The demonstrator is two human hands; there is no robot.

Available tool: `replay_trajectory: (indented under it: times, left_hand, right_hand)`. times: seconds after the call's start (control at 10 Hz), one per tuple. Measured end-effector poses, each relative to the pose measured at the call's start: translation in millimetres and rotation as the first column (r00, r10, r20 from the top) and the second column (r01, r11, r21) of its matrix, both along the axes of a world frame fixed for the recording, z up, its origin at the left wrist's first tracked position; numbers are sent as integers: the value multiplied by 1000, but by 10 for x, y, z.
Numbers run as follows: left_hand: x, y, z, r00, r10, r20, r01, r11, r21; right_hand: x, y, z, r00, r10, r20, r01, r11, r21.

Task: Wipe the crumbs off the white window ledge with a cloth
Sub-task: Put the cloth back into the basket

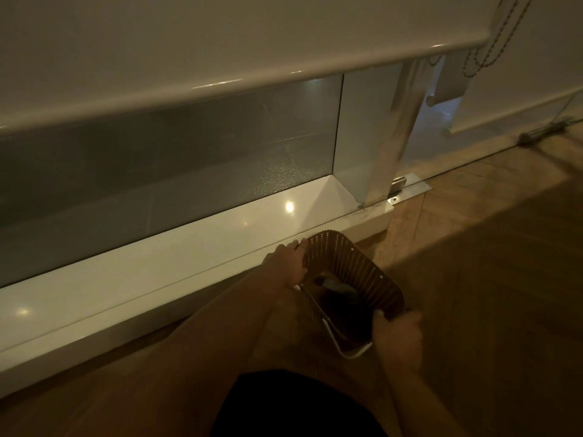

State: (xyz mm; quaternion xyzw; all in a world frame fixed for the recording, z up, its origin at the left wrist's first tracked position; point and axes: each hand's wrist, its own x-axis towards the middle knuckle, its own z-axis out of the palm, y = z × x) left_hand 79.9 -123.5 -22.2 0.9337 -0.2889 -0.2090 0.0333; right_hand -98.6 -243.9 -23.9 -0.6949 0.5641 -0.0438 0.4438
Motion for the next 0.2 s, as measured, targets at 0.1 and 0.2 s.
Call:
replay_trajectory:
  times: [0.1, 0.2]
  left_hand:
    - [-101, 158, 189, 999, 18, -36, -18, 1000, -15]
    - [-309, 460, 410, 999, 27, -44, -28, 1000, -15]
  right_hand:
    - [47, 92, 209, 994, 100, 50, -98, 995, -33]
    - [148, 294, 433, 975, 207, 84, -203, 978, -53]
